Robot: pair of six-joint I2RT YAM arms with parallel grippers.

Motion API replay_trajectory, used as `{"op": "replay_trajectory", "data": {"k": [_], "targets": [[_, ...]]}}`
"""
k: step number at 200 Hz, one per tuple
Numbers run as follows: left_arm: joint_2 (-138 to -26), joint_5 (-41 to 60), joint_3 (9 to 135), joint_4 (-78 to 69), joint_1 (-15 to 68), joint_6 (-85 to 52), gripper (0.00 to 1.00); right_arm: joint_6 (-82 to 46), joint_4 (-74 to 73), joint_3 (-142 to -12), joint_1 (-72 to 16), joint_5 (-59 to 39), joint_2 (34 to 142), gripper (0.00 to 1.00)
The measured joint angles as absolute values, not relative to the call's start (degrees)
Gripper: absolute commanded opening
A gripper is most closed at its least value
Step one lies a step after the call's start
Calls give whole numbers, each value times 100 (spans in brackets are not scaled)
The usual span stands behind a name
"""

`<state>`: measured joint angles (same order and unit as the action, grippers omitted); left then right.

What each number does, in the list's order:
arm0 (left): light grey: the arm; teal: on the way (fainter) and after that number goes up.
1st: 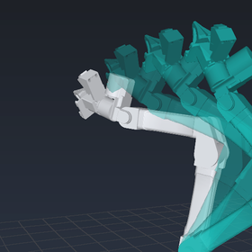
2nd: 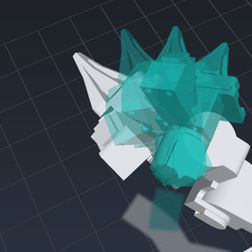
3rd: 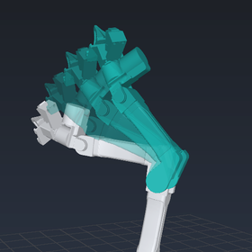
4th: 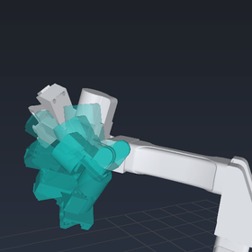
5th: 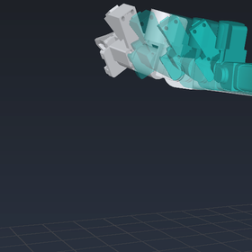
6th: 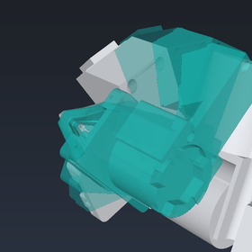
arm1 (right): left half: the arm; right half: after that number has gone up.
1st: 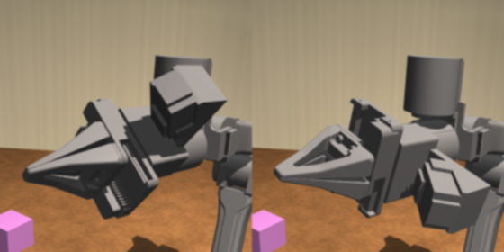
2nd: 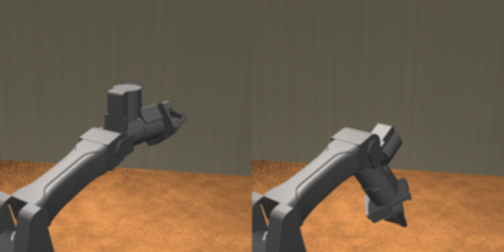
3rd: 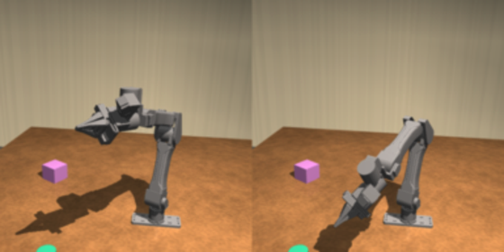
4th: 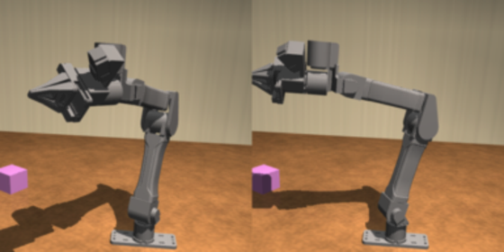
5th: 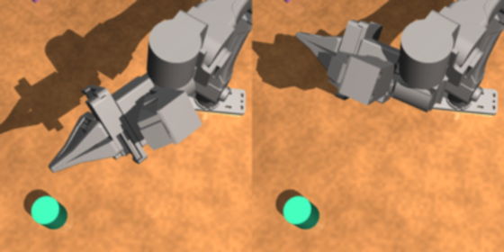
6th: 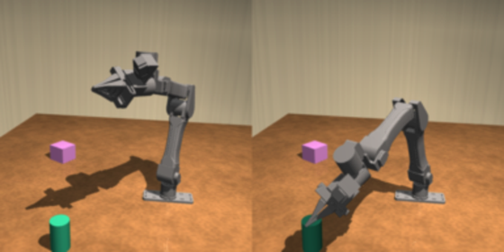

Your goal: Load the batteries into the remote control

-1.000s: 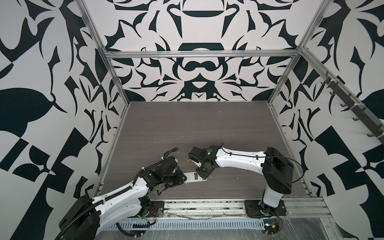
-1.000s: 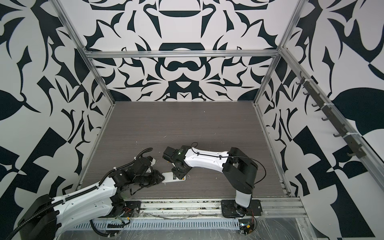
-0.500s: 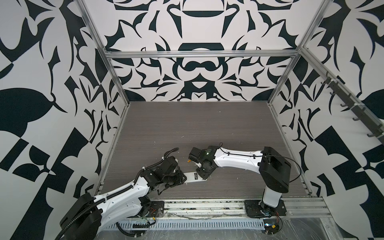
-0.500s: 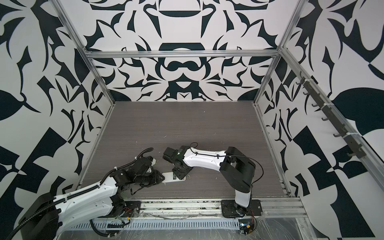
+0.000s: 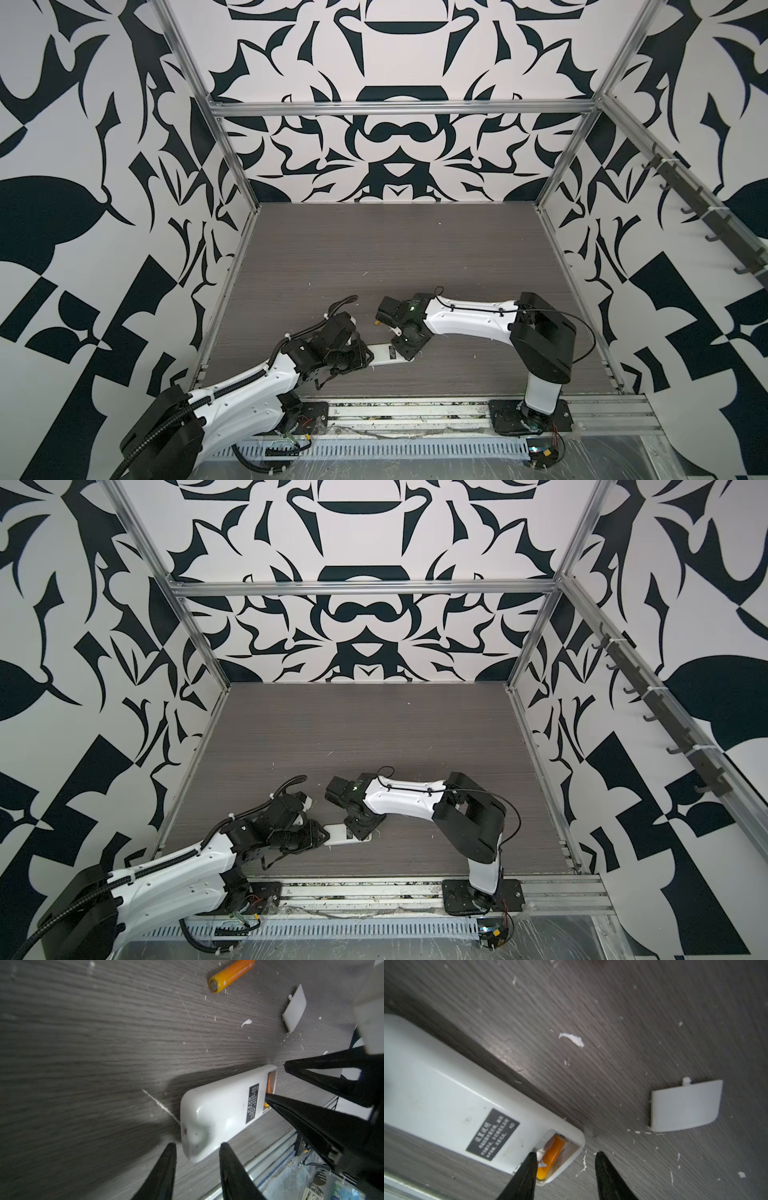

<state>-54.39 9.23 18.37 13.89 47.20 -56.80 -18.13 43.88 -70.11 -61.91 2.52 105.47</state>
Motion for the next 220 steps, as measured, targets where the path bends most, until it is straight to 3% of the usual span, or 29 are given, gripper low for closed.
{"op": "replay_trajectory", "data": {"k": [96,146,220], "targets": [[-5430,937,1820,1380,4720,-5708,38,-1876,4434,-7052,-6305,436,10580,48],[-5398,963,1634,1299,4720,-5819,37,-1938,4298,-6949,-6316,366,10512,39],[-5732,965,1625,856,4720,-5927,37,-1929,4088,-6589,-6302,316,10143,39]]}}
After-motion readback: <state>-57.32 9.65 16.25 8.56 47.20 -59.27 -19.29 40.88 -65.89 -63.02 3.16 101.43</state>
